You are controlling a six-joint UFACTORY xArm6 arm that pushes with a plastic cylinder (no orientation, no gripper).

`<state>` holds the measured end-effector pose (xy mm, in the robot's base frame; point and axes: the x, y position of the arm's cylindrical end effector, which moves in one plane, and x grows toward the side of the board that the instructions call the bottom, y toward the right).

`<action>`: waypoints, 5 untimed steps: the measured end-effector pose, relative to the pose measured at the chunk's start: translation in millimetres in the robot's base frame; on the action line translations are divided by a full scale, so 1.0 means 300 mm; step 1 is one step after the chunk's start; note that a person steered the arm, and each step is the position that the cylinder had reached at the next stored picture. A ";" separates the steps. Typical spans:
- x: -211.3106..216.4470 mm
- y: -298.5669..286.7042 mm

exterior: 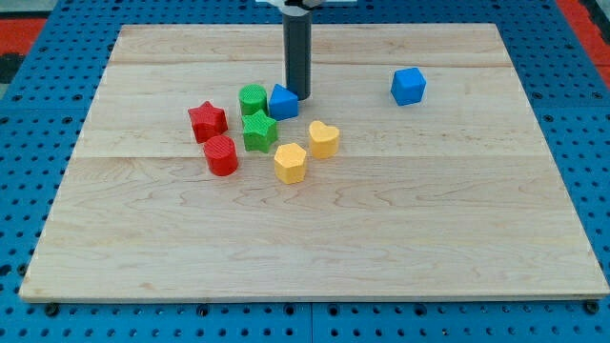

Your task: Slightly move the cube towards the center right

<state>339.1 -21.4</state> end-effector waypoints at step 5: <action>-0.102 0.459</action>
<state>308.4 116.3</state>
